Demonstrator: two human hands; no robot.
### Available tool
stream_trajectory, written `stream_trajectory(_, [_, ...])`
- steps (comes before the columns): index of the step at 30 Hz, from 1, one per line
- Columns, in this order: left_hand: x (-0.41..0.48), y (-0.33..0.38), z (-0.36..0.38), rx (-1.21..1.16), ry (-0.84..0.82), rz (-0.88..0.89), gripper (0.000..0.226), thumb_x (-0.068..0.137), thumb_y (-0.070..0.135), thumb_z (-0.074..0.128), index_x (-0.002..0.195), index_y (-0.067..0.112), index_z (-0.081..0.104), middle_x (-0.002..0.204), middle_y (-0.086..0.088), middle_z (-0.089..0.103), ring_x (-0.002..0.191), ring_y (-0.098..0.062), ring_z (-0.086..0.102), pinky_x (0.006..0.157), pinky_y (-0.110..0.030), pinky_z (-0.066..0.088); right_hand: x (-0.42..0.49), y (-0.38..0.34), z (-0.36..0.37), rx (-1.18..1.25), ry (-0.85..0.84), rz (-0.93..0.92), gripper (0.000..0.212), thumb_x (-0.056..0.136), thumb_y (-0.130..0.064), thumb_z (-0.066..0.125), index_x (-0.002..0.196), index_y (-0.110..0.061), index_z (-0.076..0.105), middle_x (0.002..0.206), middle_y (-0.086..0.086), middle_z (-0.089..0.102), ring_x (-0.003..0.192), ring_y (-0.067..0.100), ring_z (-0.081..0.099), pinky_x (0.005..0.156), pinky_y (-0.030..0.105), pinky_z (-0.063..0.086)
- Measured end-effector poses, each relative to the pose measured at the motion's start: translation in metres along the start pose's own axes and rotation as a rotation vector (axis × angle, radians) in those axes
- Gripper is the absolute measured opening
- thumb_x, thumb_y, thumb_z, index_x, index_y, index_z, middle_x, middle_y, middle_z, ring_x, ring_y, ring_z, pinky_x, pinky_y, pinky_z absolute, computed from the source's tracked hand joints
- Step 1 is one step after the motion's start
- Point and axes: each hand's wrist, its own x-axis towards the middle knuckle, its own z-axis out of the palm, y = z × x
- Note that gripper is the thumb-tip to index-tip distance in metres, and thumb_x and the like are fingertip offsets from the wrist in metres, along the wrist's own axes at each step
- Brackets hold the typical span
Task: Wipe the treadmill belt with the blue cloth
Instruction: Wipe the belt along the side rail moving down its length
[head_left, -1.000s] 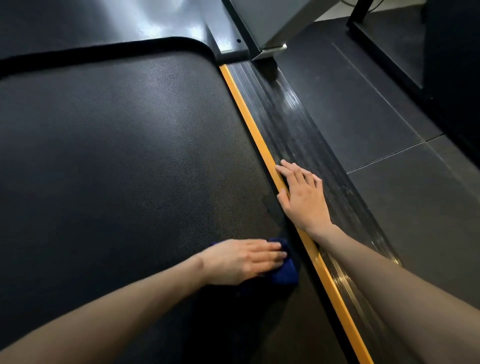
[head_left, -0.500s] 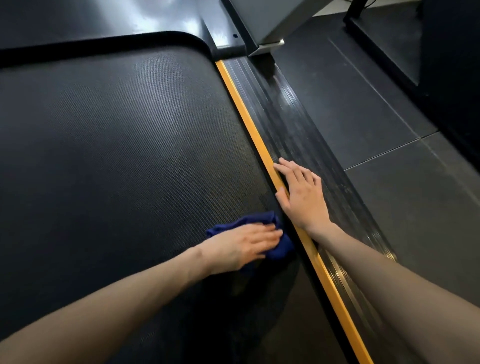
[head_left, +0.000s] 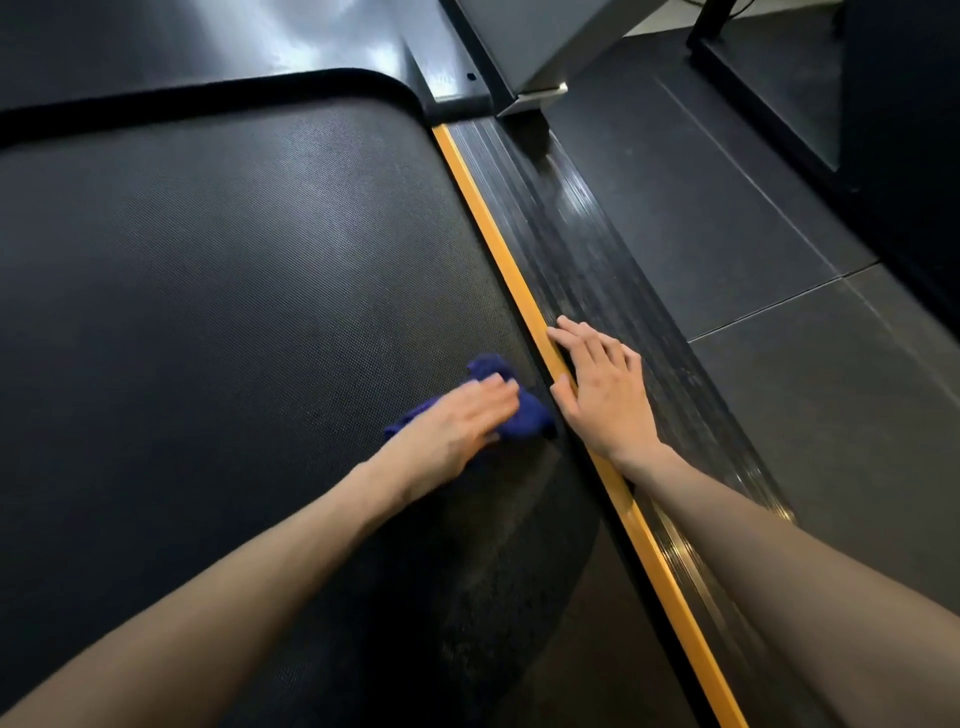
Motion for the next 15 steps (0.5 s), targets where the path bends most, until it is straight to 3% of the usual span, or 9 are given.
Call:
stream_trajectory(3, [-0.024, 0.017, 0.008, -0.007, -0.086, 0.264, 0.044, 0.094, 0.028, 0.039, 0.128, 0.005, 0.055, 0.136, -0.009, 0.051, 0.132, -0.020, 0.040, 0.113, -0.028, 0.020, 0.000, 0.000, 0.000, 0.012, 0.016, -0.009, 0.049, 0.089, -0.030, 0.043, 0.138, -0.025, 0.040, 0.147, -0.006, 0.037, 0.134, 0.011, 0.029, 0.106, 0.028, 0.015])
stream_trajectory(5, [-0.032, 0.022, 0.012, -0.020, -0.083, 0.343, 0.044, 0.096, 0.031, 0.039, 0.131, 0.009, 0.052, 0.139, -0.004, 0.048, 0.135, -0.015, 0.035, 0.114, -0.027, 0.019, -0.001, 0.000, 0.001, 0.017, 0.017, -0.008, 0.049, 0.089, -0.031, 0.043, 0.138, -0.025, 0.040, 0.146, -0.006, 0.037, 0.134, 0.011, 0.029, 0.107, 0.029, 0.016])
stream_trajectory(12, [-0.022, 0.008, 0.009, 0.055, -0.104, 0.381, 0.040, 0.096, 0.026, 0.041, 0.131, 0.012, 0.053, 0.141, -0.002, 0.046, 0.135, -0.017, 0.037, 0.114, -0.028, 0.018, -0.001, 0.000, 0.002, 0.012, 0.008, -0.008, 0.050, 0.089, -0.032, 0.043, 0.138, -0.025, 0.038, 0.147, -0.005, 0.035, 0.135, 0.013, 0.029, 0.109, 0.034, 0.018])
stream_trajectory(15, [-0.015, 0.004, 0.004, 0.100, -0.068, 0.291, 0.043, 0.094, 0.025, 0.036, 0.128, 0.008, 0.055, 0.138, -0.005, 0.050, 0.133, -0.019, 0.040, 0.113, -0.029, 0.021, 0.000, 0.001, 0.003, 0.016, 0.012, -0.011, 0.050, 0.090, -0.029, 0.047, 0.138, -0.025, 0.038, 0.148, -0.005, 0.035, 0.135, 0.014, 0.030, 0.109, 0.034, 0.019])
